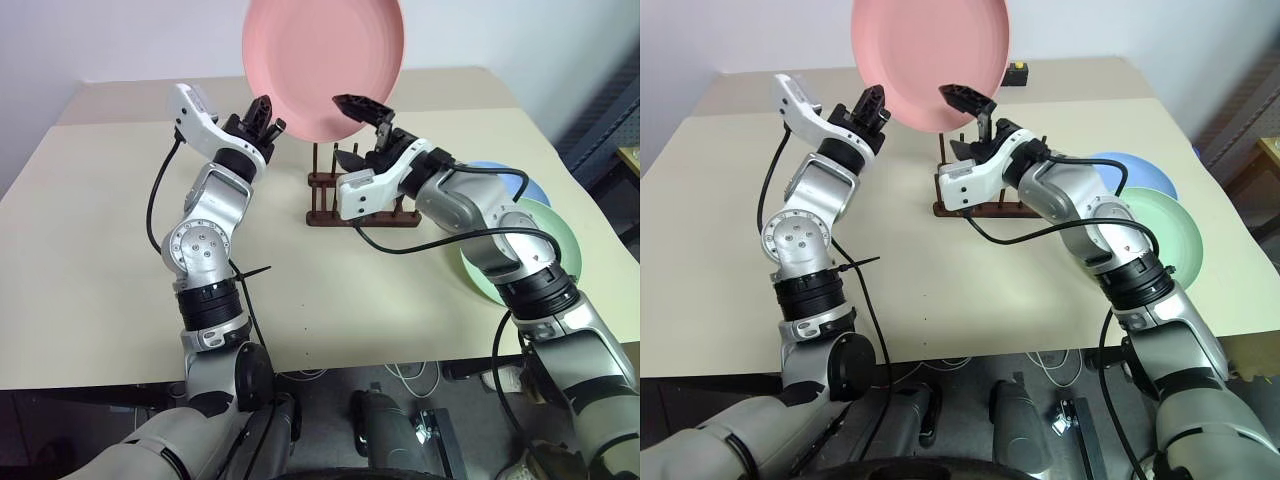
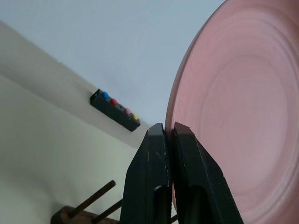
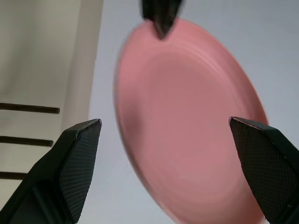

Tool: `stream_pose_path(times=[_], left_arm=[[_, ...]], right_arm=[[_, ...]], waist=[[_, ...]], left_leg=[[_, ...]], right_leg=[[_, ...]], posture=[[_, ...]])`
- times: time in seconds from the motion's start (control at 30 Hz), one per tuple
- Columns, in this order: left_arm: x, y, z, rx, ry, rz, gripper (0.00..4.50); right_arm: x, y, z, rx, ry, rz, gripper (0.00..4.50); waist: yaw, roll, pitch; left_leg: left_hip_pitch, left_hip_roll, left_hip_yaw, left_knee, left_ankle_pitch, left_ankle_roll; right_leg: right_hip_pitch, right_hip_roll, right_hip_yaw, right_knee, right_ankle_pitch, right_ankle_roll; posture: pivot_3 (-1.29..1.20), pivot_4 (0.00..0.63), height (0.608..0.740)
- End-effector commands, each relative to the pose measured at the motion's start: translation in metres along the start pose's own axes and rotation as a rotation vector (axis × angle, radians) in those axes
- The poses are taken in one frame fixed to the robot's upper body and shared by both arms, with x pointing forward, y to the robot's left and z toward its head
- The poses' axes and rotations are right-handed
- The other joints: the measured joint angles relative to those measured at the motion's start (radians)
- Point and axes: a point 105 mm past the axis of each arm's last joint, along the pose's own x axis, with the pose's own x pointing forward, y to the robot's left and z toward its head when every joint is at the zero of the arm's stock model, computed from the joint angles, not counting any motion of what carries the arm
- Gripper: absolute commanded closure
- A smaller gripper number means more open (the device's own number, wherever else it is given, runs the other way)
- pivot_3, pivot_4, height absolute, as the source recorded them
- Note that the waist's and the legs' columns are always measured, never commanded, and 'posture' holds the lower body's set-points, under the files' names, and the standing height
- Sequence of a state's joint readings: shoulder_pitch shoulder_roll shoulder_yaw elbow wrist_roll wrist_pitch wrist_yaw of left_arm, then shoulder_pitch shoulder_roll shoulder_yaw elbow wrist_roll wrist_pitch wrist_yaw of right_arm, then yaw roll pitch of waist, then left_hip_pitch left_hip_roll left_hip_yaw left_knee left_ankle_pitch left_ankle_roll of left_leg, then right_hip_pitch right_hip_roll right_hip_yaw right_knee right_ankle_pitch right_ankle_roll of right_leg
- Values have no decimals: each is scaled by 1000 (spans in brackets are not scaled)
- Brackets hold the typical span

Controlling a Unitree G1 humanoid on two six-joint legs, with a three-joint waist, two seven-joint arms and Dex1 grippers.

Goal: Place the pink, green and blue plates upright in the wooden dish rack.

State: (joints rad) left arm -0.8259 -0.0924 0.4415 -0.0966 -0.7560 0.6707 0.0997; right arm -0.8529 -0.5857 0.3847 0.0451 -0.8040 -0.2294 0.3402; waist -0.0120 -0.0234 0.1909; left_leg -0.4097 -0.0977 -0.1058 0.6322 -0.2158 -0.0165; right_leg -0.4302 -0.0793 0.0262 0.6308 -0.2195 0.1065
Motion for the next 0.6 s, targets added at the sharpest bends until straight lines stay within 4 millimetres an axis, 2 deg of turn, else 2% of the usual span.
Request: stream_pose_path(times=[0.03, 0.07, 0.1, 0.23, 0.27, 0.4, 0.5, 0.6], left_arm=[[-4, -17, 4, 4, -16, -65, 4500], [-4, -19, 4, 8, -14, -72, 4500], [-5, -20, 4, 7, -11, -78, 4500], [-6, -22, -3, 14, 23, -89, 4500], [-6, -24, -6, 12, 34, -102, 4500], [-6, -32, -13, 9, 68, -143, 4500], [-6, -38, -15, -30, 86, -189, 3562], [-5, -39, -14, -23, 92, -208, 2130]], right_arm=[[6, -13, 1, -22, -13, -37, 1272], [6, -12, 0, -16, -10, -33, 1677], [7, -10, -1, -13, -5, -29, 2305], [8, -13, -6, -26, 24, -46, 4248], [8, -14, -7, -29, 32, -50, 4442], [8, -16, -9, -34, 43, -57, 4442], [7, -17, -15, -37, 61, -61, 4500], [4, -19, -20, -40, 81, -65, 4500]], waist=[[0, 0, 0], [0, 0, 0], [0, 0, 0], [0, 0, 0], [0, 0, 0], [0, 0, 0], [1, 0, 0], [1, 0, 0]], left_leg=[[0, 0, 0, 0, 0, 0], [0, 0, 0, 0, 0, 0], [0, 0, 0, 0, 0, 0], [0, 0, 0, 0, 0, 0], [0, 0, 0, 0, 0, 0], [0, 0, 0, 0, 0, 0], [0, 0, 0, 0, 0, 0], [0, 0, 0, 0, 0, 0]], right_leg=[[0, 0, 0, 0, 0, 0], [0, 0, 0, 0, 0, 0], [0, 0, 0, 0, 0, 0], [0, 0, 0, 0, 0, 0], [0, 0, 0, 0, 0, 0], [0, 0, 0, 0, 0, 0], [0, 0, 0, 0, 0, 0], [1, 0, 0, -1, 0, 0]], posture=[[0, 150, 740], [0, 150, 740], [0, 150, 740], [0, 150, 740], [0, 150, 740], [0, 150, 740], [0, 150, 740], [0, 150, 740]])
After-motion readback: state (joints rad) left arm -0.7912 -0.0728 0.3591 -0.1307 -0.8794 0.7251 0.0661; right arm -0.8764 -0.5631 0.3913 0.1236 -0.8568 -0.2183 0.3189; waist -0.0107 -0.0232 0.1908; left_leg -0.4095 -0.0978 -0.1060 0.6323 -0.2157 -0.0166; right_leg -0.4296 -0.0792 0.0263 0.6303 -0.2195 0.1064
